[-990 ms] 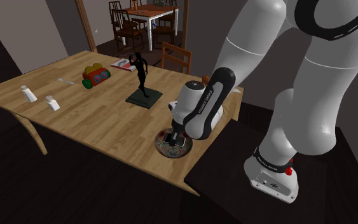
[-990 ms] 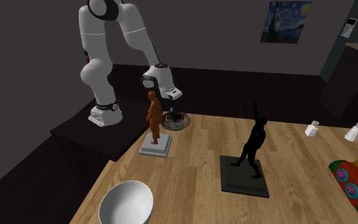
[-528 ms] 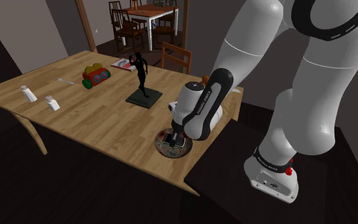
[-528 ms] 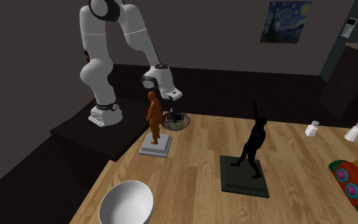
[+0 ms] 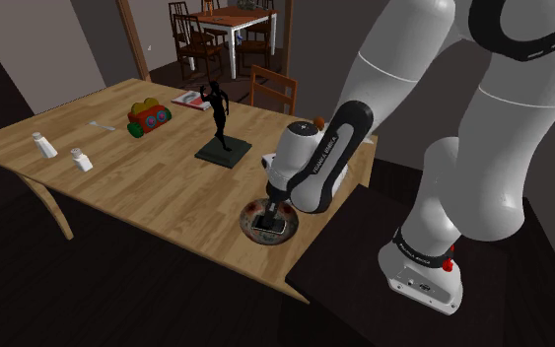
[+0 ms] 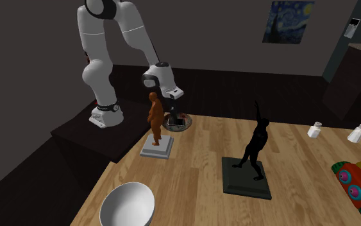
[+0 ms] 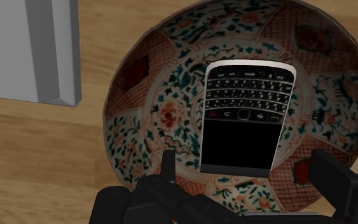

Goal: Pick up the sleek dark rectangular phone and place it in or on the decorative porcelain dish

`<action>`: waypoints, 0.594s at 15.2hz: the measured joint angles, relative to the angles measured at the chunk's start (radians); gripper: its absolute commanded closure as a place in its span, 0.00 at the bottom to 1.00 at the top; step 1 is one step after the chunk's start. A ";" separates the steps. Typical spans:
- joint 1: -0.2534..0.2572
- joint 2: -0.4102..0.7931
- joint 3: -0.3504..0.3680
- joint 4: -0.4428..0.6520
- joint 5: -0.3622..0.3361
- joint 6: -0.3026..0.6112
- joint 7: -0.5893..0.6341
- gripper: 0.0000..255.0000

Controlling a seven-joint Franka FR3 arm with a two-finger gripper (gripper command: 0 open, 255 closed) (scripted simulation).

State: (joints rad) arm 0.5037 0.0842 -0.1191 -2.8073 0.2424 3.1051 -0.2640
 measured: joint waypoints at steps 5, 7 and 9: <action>0.043 -0.150 -0.103 -0.042 -0.243 -0.105 0.176 0.00; 0.039 -0.155 -0.102 -0.044 -0.251 -0.109 0.182 0.00; 0.039 -0.156 -0.101 -0.044 -0.253 -0.110 0.184 0.00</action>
